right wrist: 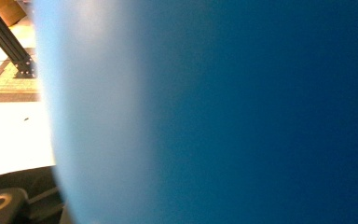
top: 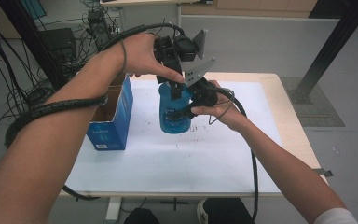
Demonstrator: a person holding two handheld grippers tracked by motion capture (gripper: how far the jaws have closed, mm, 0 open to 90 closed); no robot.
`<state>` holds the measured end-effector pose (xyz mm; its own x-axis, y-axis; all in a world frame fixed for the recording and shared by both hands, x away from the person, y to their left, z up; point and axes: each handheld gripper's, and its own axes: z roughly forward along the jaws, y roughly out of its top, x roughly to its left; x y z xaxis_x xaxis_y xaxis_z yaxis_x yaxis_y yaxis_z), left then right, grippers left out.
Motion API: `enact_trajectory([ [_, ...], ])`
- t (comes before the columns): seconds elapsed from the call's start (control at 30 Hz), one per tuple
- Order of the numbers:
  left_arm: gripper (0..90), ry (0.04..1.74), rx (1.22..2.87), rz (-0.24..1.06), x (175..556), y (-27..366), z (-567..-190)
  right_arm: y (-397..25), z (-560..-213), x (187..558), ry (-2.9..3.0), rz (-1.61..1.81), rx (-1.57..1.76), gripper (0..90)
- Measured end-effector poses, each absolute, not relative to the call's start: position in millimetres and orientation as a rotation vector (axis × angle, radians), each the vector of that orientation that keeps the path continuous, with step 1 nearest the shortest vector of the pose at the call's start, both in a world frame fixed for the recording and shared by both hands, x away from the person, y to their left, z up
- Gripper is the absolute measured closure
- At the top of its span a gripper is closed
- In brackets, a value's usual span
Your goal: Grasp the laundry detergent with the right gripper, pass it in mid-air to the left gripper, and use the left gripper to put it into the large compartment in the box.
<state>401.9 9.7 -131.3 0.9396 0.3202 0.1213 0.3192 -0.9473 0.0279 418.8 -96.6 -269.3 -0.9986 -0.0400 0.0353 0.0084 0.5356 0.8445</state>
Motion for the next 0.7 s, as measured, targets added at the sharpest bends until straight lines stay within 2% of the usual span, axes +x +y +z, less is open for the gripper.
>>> enact_trajectory([
  [0.7,5.0,0.44,3.082,0.165,399,-3,-143,-105,-269,416,-2.685,-1.531,0.044,43.5],
])
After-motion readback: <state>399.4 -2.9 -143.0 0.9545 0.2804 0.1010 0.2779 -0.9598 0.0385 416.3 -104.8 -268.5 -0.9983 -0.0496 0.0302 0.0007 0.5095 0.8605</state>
